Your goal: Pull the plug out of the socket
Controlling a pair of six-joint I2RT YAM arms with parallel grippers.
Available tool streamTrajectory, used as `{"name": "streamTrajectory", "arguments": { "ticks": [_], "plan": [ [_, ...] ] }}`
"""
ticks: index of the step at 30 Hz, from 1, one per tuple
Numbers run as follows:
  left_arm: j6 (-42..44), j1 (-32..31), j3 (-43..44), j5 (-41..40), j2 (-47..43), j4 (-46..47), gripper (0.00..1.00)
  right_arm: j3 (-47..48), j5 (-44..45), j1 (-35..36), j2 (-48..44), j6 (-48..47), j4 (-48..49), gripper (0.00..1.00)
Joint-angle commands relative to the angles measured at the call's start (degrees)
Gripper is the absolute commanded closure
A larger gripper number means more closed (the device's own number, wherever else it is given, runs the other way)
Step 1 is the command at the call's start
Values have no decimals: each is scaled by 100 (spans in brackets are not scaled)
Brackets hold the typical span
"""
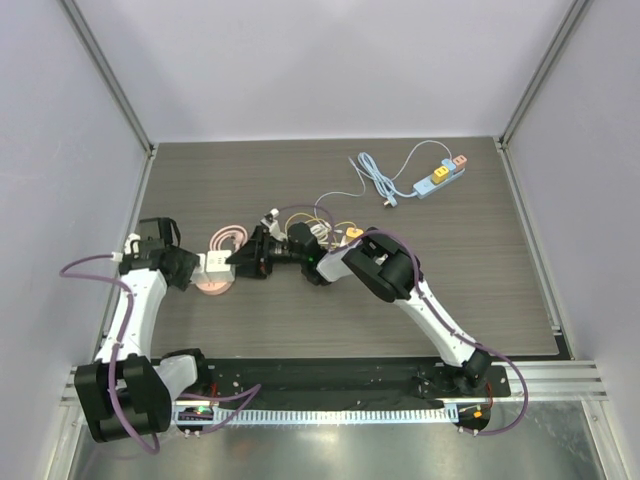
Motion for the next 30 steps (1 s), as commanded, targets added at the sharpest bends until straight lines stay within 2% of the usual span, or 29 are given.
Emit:
{"name": "streamTrajectory", "arguments": {
  "ticks": [1, 5, 9, 10, 12, 14, 24, 26, 27, 30],
  "plan": [
    [116, 28, -425, -188, 45, -44, 56, 204, -46, -21, 114, 1284, 1389, 99],
    [125, 19, -663, -117, -95, 88, 61, 300, 121, -21, 115, 1706, 1583, 99],
    [195, 10, -856, -56, -183, 132, 63, 371, 131, -21, 53, 1585, 1330, 99],
    [195, -7, -874, -47, -192, 158, 63, 423, 87, -3, -60, 1341, 1067, 99],
    [204, -25, -909, 14, -219, 193, 63, 441, 95, 58, -253, 174, -214, 99],
    [230, -34, -892, 102, -201, 220, 64, 468, 156, 85, -500, -435, -1171, 99],
    [731, -34, -303, -12, -473, -43, 60, -15, -80, -29, -851, -1148, -1184, 98],
    [845, -34, -303, 23, -605, -26, 59, -86, -89, -64, -983, -1578, -1534, 93],
    [889, -34, -303, 58, -658, -9, 58, -77, -98, -73, -1106, -1745, -1720, 83],
    [1012, -34, -251, 146, -842, 35, 53, -51, -90, -108, -1369, -2352, -2335, 65]
  ]
}}
